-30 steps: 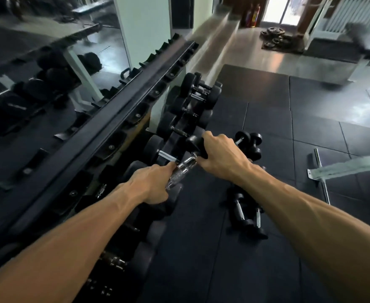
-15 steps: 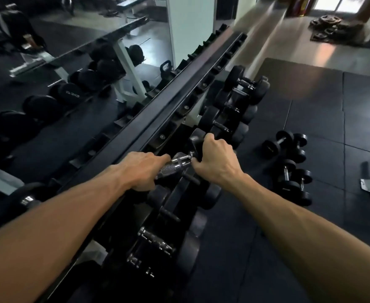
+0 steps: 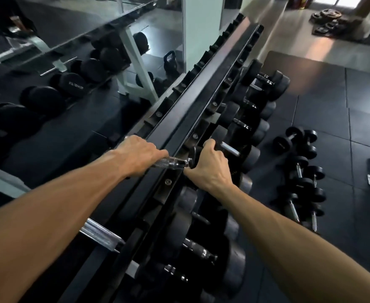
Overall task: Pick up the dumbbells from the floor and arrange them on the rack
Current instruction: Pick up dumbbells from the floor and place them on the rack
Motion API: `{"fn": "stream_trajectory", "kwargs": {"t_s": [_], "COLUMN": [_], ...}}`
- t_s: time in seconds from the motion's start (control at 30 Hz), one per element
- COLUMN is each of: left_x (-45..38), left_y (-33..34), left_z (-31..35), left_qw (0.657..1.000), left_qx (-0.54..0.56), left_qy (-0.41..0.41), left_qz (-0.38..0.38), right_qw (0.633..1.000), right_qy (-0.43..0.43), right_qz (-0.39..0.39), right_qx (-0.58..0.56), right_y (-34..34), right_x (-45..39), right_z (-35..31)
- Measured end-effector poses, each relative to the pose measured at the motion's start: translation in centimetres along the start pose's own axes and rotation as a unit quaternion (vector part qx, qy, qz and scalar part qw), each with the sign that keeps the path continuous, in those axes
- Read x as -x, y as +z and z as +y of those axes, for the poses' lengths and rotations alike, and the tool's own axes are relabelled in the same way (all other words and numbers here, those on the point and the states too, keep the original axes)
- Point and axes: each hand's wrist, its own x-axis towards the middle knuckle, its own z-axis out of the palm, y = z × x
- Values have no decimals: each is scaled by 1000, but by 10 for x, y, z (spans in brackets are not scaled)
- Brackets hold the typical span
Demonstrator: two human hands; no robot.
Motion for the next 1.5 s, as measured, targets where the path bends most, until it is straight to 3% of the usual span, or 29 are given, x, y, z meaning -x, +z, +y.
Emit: {"fn": "stream_trajectory", "kwargs": {"t_s": [0.3, 0.77, 1.07, 1.5], "left_x": [-14, -32, -32, -25], "left_y": [53, 91, 87, 81], "left_z": [-52, -53, -71, -66], "left_qw": [994, 993, 998, 997], "left_qx": [-99, -83, -13, -8], "left_qy": [56, 82, 67, 70], "left_qz": [2, 2, 10, 16], "right_qw": [995, 989, 989, 986], "right_qy": [69, 110, 94, 50], "right_qz": [-64, -91, -106, -157], "right_qx": [-20, -26, -30, 38], "right_y": [72, 95, 93, 77], "right_x": [-13, -24, -31, -27], "right_z": [-32, -21, -12, -10]}}
